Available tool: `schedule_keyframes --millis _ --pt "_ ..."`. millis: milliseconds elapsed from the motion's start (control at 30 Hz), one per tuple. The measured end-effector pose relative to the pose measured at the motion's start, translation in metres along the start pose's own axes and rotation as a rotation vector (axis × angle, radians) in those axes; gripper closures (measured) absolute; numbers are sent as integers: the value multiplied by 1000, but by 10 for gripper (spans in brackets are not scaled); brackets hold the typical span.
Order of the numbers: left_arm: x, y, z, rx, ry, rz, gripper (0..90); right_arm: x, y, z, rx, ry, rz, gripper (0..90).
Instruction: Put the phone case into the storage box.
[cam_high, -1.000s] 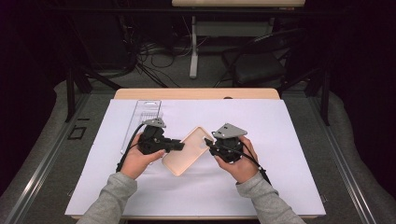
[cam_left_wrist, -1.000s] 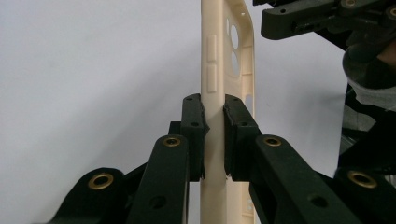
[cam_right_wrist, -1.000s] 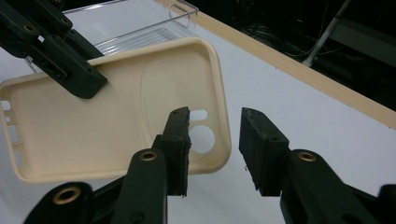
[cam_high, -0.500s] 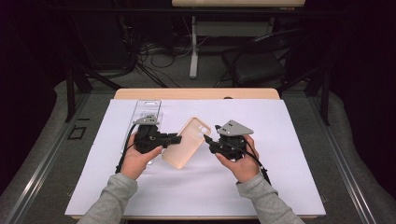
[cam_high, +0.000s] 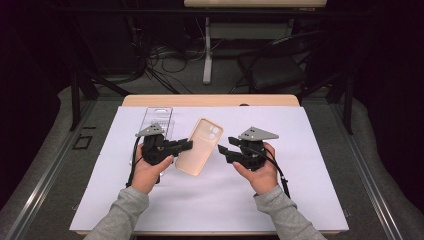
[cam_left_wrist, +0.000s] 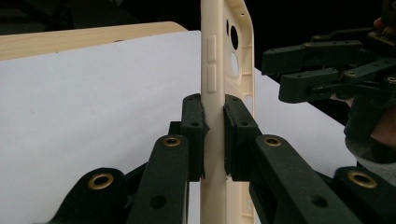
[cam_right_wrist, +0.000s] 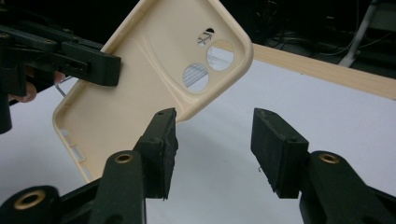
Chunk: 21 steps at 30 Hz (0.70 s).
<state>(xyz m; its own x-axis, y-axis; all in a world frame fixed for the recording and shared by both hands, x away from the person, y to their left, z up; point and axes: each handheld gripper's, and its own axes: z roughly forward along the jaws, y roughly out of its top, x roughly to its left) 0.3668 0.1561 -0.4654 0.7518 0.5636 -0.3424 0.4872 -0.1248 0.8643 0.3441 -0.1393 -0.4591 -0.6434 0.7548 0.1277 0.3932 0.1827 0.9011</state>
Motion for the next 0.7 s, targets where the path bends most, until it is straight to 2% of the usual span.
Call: schedule_keyframes --millis 200,567,700 --pt "-2 0 -1 -31 -12 -16 806 -4 -3 1 -8 65 85 523" --pt "-6 0 -3 -72 -32 -13 806 -3 -8 7 -16 178 176 550" --pt "-5 0 -3 -69 -49 -17 806 -3 -10 8 -16 206 206 556"
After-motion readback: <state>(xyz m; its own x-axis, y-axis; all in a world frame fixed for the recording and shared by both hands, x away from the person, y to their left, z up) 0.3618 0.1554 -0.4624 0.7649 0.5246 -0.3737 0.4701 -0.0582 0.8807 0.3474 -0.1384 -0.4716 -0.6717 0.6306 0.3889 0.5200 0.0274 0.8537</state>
